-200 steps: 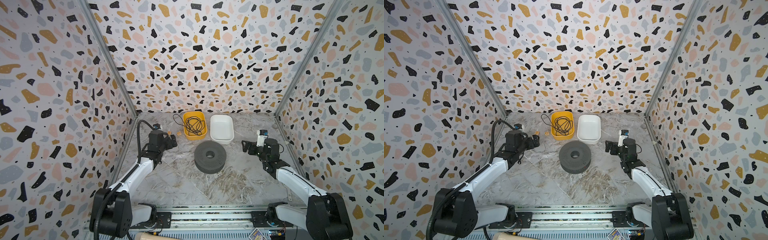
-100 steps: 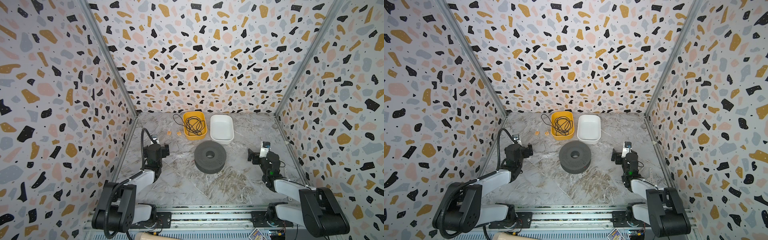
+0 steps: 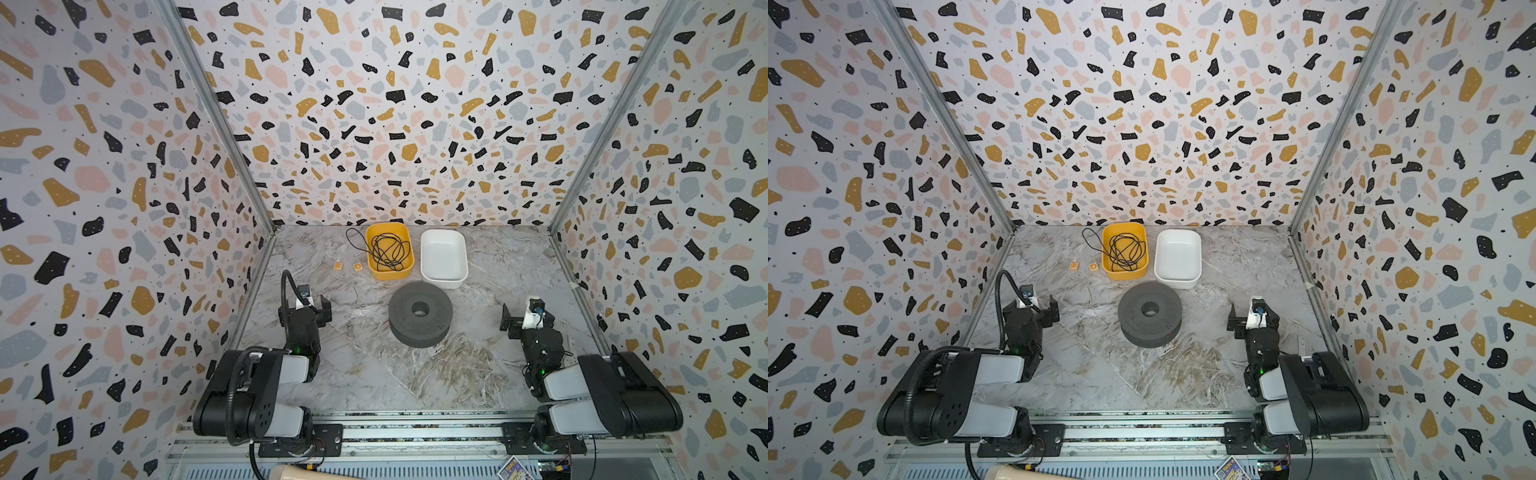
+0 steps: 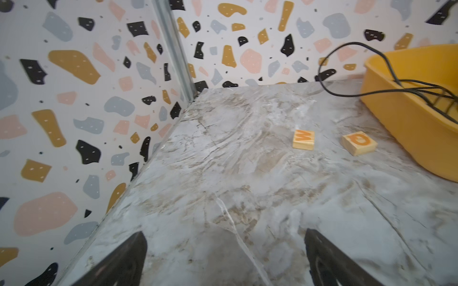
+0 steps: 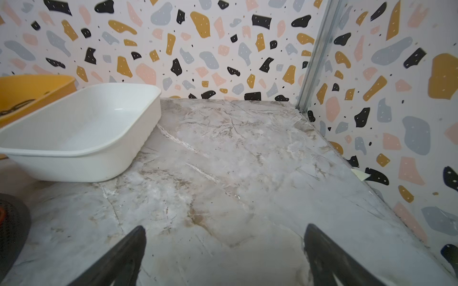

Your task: Wrap the cables

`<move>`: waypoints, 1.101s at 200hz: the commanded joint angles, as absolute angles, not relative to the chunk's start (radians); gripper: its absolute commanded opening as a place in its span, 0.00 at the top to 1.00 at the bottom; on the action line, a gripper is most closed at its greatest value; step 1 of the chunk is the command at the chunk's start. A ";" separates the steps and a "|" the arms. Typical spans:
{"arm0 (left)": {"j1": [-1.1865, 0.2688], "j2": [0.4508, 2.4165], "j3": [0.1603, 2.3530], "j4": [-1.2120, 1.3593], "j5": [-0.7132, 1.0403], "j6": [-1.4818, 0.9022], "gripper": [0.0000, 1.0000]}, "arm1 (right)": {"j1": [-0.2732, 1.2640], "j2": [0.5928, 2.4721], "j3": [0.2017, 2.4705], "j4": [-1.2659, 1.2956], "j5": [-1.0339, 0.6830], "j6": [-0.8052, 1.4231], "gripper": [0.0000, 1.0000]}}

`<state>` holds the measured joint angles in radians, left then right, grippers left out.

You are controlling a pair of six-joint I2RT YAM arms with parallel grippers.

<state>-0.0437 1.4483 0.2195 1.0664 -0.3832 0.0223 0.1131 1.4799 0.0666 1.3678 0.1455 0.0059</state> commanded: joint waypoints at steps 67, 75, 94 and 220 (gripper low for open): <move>-0.027 1.465 0.212 1.221 -0.496 -0.042 0.00 | 0.090 1.483 0.189 1.269 0.184 0.032 0.01; -0.031 1.464 0.213 1.219 -0.502 -0.040 0.00 | 0.090 1.482 0.190 1.268 0.184 0.032 0.01; -0.031 1.466 0.214 1.220 -0.502 -0.041 0.01 | 0.094 1.485 0.192 1.268 0.190 0.029 0.01; -0.031 1.466 0.213 1.220 -0.502 -0.040 0.01 | 0.101 1.491 0.202 1.259 0.181 0.020 0.01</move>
